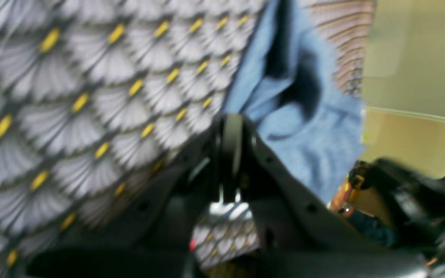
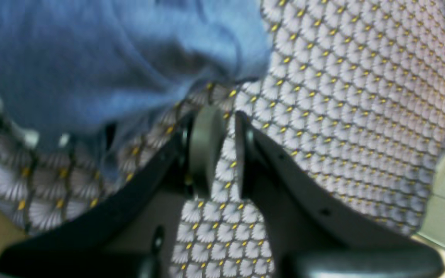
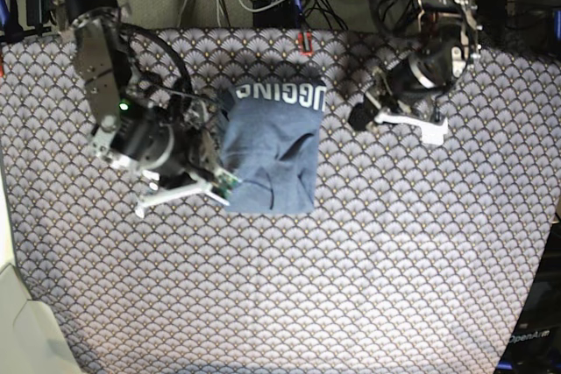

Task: Fold the T-shirt properly
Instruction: 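Grasp the bundle's loose corner with the right gripper and tuck it under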

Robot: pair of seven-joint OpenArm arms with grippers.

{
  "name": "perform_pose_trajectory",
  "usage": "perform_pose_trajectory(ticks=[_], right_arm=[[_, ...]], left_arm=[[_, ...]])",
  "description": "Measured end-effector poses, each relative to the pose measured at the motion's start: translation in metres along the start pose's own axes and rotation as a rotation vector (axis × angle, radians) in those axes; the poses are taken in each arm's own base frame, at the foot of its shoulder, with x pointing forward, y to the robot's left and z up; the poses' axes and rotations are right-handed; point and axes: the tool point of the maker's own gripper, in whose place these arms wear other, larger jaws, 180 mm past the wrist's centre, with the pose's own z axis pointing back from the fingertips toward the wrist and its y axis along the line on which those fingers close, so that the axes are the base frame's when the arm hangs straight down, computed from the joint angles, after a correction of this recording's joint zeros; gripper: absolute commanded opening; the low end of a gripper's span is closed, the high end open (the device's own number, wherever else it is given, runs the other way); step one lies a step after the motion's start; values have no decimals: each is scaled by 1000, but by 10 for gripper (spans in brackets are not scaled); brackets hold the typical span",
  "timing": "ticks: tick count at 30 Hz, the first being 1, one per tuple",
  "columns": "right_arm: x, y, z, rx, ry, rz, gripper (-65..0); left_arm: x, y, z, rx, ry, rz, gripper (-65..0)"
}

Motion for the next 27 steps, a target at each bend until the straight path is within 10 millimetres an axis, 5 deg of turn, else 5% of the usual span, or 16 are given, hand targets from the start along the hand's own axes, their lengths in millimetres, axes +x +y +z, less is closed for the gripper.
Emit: perform_pose_trajectory(ticks=[8, 21, 27], right_arm=[[45, 2, 2, 8, -111, -42, -556], [69, 9, -43, 134, -81, -113, -376], [84, 12, -54, 168, -135, -132, -343]], left_arm=[[3, 23, 23, 60, -13, -21, -647], [4, 37, 34, 97, -18, -38, -647], [1, 36, 39, 100, -16, -48, -647]])
